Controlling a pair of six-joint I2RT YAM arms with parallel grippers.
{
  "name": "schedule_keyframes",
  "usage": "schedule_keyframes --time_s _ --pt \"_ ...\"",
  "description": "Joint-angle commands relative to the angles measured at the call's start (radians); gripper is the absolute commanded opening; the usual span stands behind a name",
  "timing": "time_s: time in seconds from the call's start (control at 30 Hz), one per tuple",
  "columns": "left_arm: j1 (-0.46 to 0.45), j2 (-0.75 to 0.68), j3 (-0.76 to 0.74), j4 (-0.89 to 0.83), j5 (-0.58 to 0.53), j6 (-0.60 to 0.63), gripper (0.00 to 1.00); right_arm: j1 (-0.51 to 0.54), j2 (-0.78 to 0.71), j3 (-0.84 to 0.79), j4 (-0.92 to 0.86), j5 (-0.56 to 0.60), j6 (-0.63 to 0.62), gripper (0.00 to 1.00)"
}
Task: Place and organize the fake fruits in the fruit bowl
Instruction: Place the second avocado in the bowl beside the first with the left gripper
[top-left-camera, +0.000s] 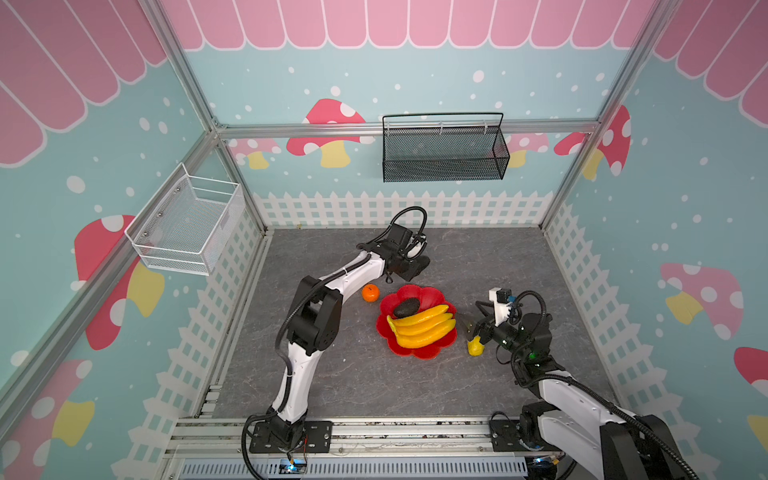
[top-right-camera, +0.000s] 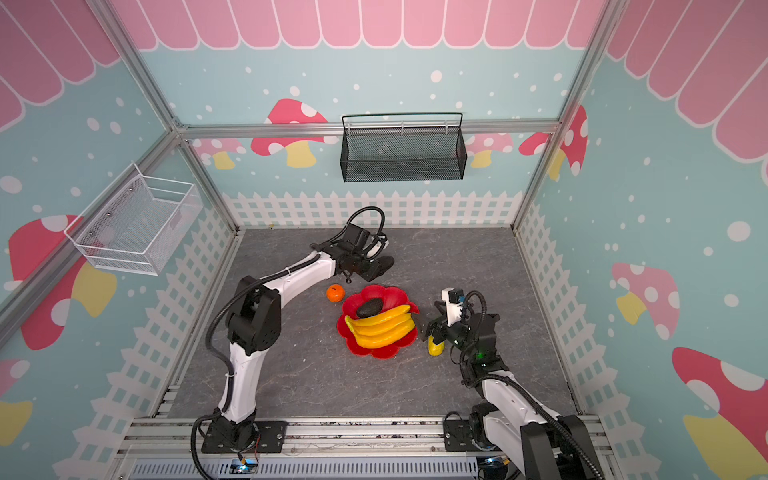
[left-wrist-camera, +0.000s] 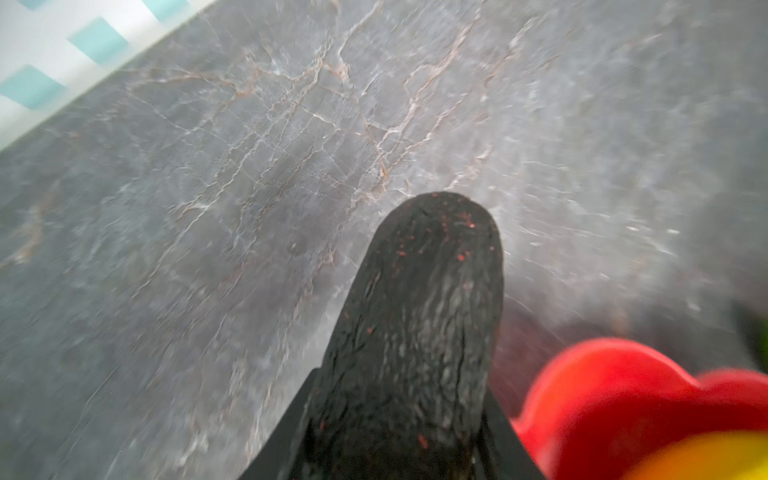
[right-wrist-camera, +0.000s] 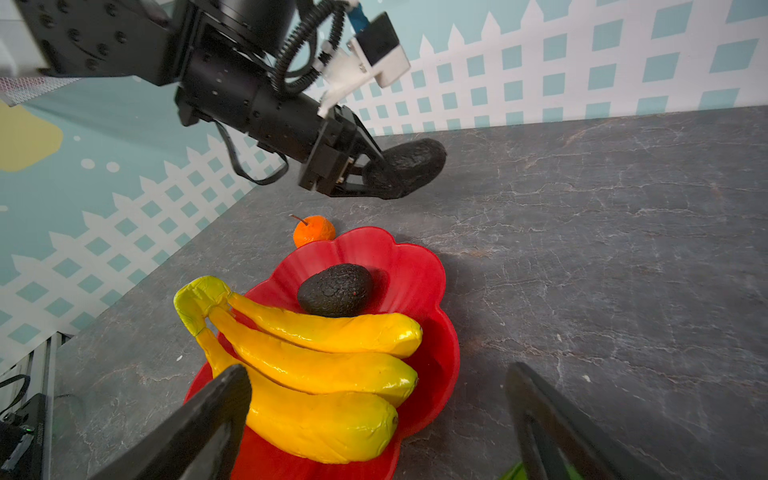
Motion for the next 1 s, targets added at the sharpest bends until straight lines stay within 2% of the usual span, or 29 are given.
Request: schedule_keyframes --time_s 0.0,0.3,0.67,0.83,0.97 --pt "-0.026 -0.081 -0.097 0.045 0.038 0.009 0.21 0.009 -0.007 0.019 0.016 0.000 -0.015 0.98" --pt "-0.131 -0.073 -0.117 -0.020 0.019 0.040 0.21 0.009 -0.028 0.016 0.005 0.013 -0.023 0.98" --pt "-0.164 -0.035 -0.139 -0.055 -0.021 0.016 0.21 0.011 -0.010 0.020 0.005 0.019 -0.024 0.98" --pt "-0.165 -0.042 -0.163 -0.056 -0.027 0.023 0.27 0.009 -0.001 0.021 0.003 0.031 -0.023 0.98" --pt "-0.164 -0.054 -0.177 -0.055 -0.025 0.031 0.35 0.010 0.014 0.024 0.001 0.037 -0.021 0.98"
